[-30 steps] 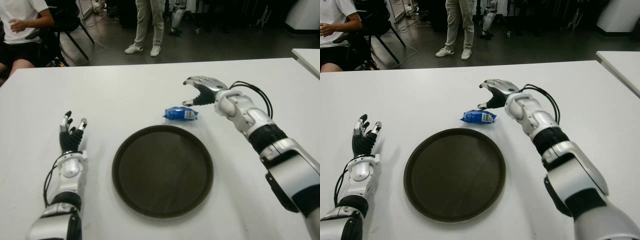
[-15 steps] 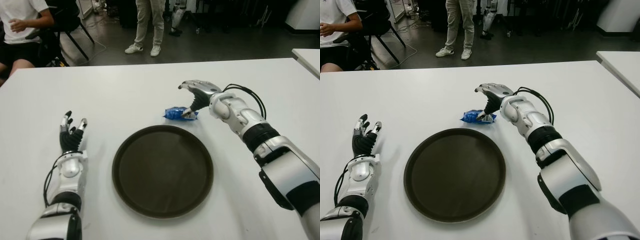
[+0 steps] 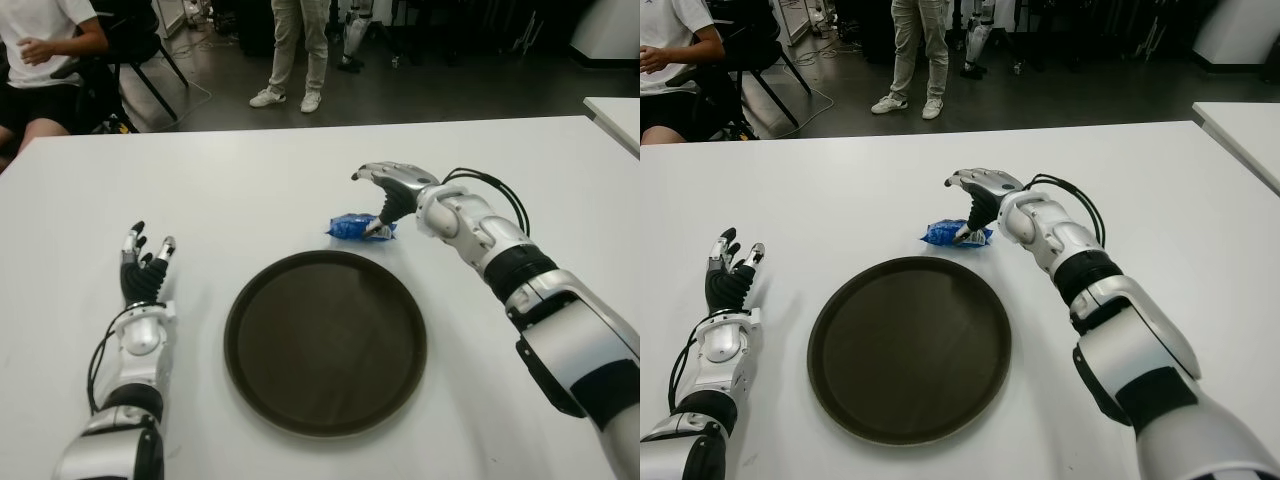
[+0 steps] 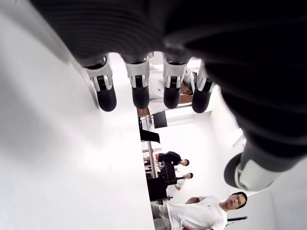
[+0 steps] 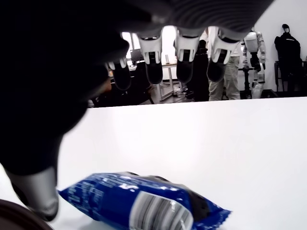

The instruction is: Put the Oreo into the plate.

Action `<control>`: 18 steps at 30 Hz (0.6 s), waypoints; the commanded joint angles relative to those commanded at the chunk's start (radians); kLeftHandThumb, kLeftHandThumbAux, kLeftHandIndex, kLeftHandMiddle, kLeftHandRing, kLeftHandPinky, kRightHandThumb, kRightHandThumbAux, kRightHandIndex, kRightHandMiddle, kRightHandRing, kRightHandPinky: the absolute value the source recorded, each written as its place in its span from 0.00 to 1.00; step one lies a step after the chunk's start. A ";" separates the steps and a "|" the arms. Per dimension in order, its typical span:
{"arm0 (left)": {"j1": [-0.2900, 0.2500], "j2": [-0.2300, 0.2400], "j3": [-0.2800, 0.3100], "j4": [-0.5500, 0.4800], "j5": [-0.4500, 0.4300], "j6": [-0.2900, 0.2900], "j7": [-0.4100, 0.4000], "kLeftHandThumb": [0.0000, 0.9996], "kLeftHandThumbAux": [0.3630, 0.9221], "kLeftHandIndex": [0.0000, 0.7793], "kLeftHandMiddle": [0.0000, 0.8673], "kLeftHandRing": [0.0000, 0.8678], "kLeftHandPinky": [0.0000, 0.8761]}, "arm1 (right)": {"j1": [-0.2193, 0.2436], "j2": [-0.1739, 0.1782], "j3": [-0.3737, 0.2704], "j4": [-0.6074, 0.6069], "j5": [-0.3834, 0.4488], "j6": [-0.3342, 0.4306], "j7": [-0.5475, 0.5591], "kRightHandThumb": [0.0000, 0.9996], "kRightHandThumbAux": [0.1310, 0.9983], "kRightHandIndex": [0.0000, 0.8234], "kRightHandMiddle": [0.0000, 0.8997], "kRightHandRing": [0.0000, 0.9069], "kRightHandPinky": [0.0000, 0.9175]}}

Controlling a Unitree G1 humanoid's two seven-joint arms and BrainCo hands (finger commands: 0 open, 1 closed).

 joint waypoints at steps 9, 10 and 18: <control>0.000 0.002 -0.003 0.001 0.005 0.000 0.002 0.33 0.40 0.01 0.02 0.00 0.00 | -0.001 0.001 -0.001 -0.008 0.012 -0.005 0.042 0.00 0.68 0.00 0.00 0.00 0.00; 0.000 0.002 -0.003 0.001 0.005 0.000 0.003 0.33 0.40 0.01 0.02 0.00 0.00 | -0.001 0.000 -0.001 -0.009 0.014 -0.005 0.046 0.00 0.69 0.00 0.00 0.00 0.00; 0.001 0.000 0.002 0.002 0.001 -0.002 -0.002 0.34 0.41 0.00 0.01 0.00 0.00 | -0.001 0.003 -0.002 -0.005 0.027 -0.002 0.067 0.00 0.72 0.00 0.00 0.00 0.00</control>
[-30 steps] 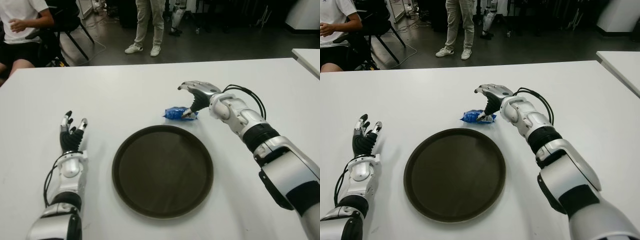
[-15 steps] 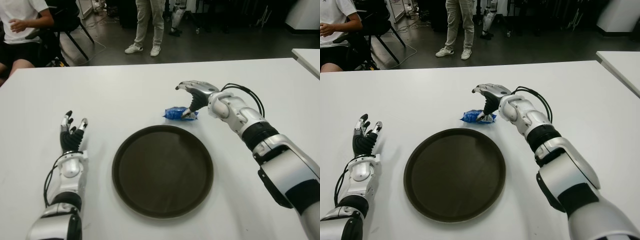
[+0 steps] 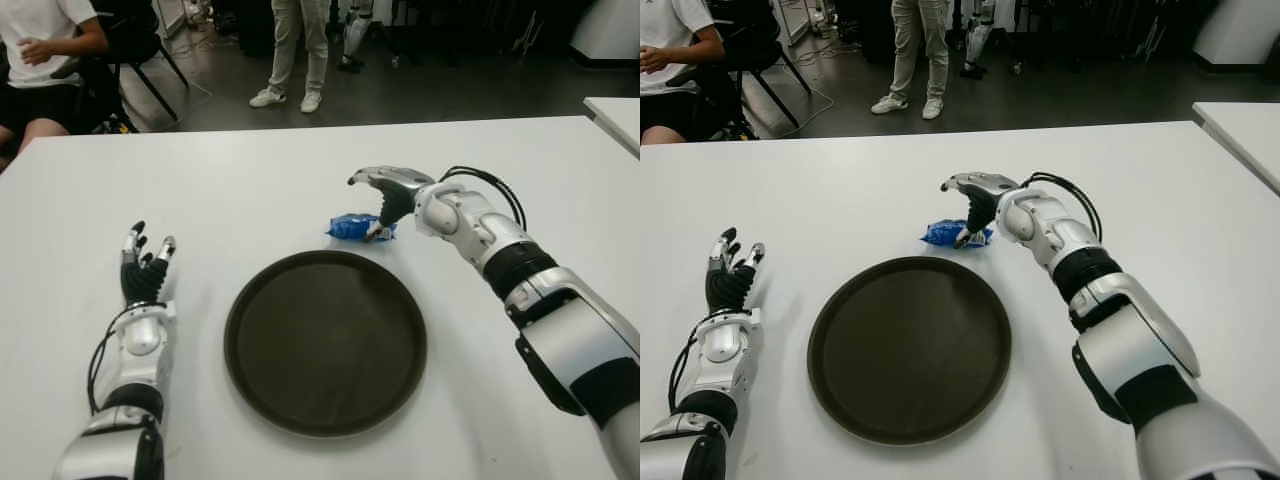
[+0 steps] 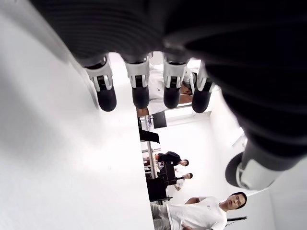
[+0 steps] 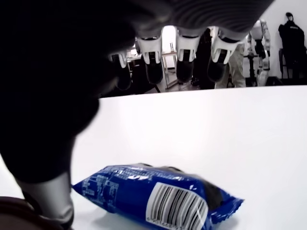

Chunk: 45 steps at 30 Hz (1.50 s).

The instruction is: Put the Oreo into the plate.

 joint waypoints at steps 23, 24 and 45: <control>0.005 0.000 0.000 -0.005 -0.001 0.005 -0.002 0.32 0.37 0.01 0.01 0.00 0.00 | -0.042 0.037 0.020 0.120 -0.021 0.042 -0.035 0.00 0.73 0.00 0.00 0.00 0.00; 0.005 -0.001 0.001 -0.005 -0.003 0.006 -0.003 0.32 0.37 0.00 0.01 0.00 0.00 | -0.045 0.038 0.023 0.124 -0.023 0.046 -0.035 0.00 0.73 0.00 0.00 0.00 0.00; 0.007 -0.002 -0.003 -0.009 0.003 0.006 0.008 0.32 0.40 0.02 0.02 0.00 0.00 | -0.070 0.092 0.068 0.275 -0.041 0.102 -0.124 0.00 0.71 0.00 0.00 0.00 0.00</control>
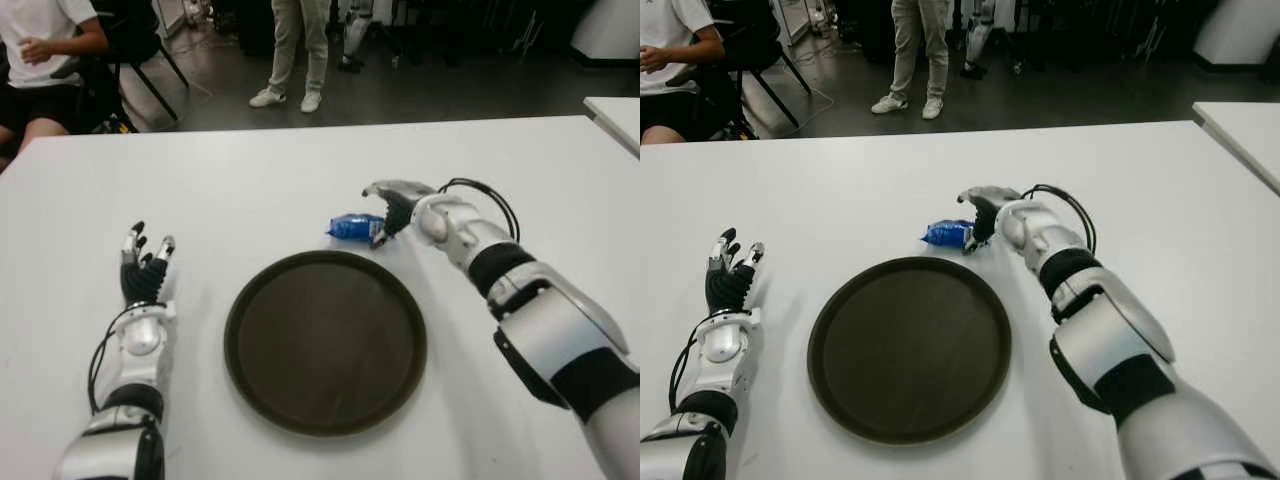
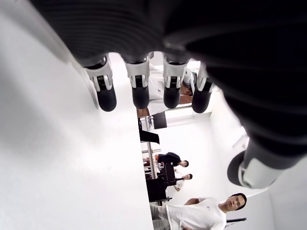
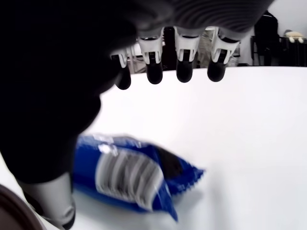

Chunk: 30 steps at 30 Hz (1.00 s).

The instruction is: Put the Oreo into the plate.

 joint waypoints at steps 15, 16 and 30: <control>-0.002 -0.001 -0.002 0.000 -0.001 -0.006 -0.005 0.33 0.41 0.03 0.03 0.00 0.00 | -0.007 0.009 0.026 0.014 -0.023 0.014 -0.010 0.00 0.57 0.00 0.00 0.00 0.00; -0.002 -0.001 -0.002 0.001 0.000 -0.008 -0.005 0.33 0.42 0.03 0.03 0.00 0.00 | -0.008 0.010 0.027 0.015 -0.024 0.015 -0.009 0.00 0.56 0.00 0.00 0.00 0.00; -0.003 -0.003 -0.001 0.004 -0.001 -0.006 -0.002 0.33 0.40 0.03 0.03 0.00 0.00 | -0.024 0.015 0.035 0.011 -0.025 0.023 0.018 0.00 0.53 0.00 0.00 0.00 0.00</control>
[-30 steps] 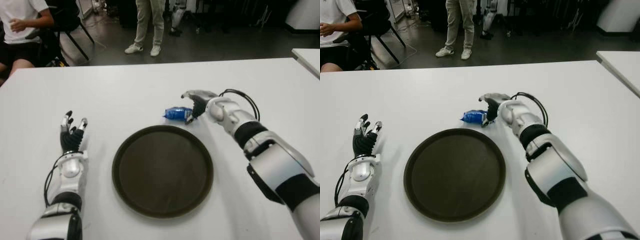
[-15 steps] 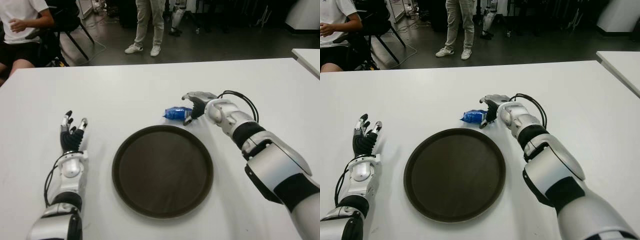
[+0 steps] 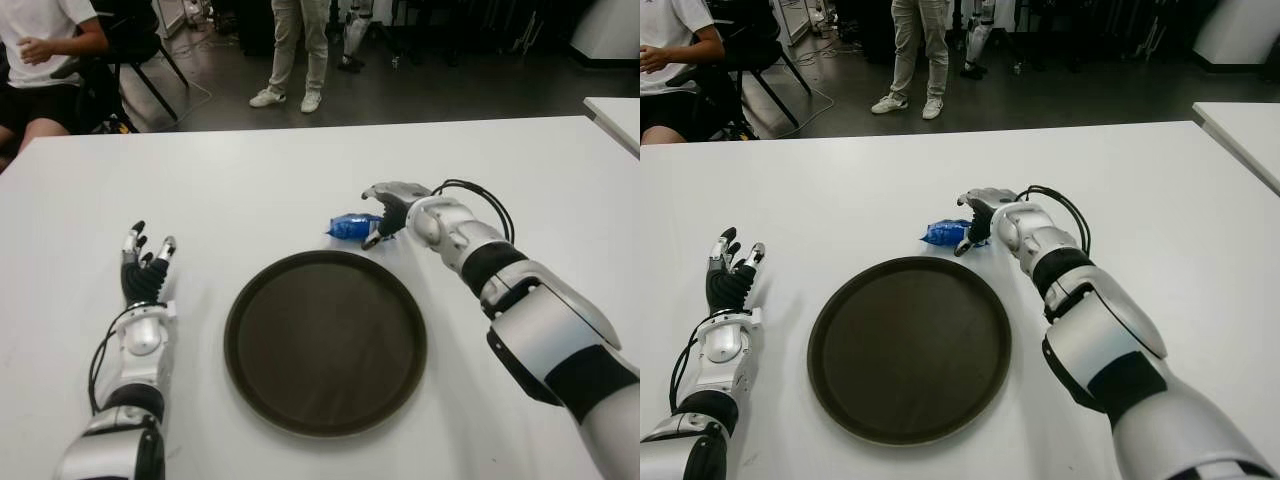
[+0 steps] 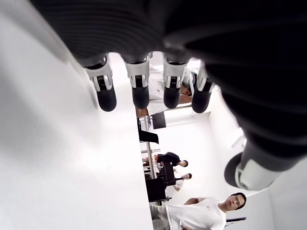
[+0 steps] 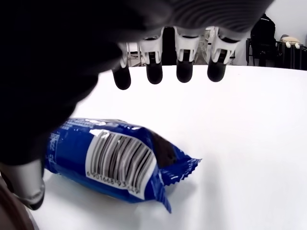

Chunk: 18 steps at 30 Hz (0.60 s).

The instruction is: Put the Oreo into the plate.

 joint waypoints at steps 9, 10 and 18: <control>0.003 -0.003 0.006 -0.002 -0.010 -0.007 -0.013 0.35 0.38 0.02 0.03 0.00 0.00 | -0.005 0.007 0.003 0.001 0.002 0.004 0.011 0.00 0.55 0.00 0.00 0.00 0.00; 0.003 -0.004 0.007 -0.002 -0.011 -0.008 -0.013 0.35 0.38 0.02 0.03 0.00 0.00 | -0.006 0.008 0.003 0.001 0.002 0.004 0.012 0.00 0.55 0.00 0.00 0.00 0.00; 0.003 -0.007 0.005 -0.005 -0.005 -0.008 -0.002 0.35 0.42 0.04 0.04 0.00 0.00 | -0.014 0.014 0.006 0.002 0.001 0.003 0.017 0.00 0.55 0.00 0.00 0.00 0.00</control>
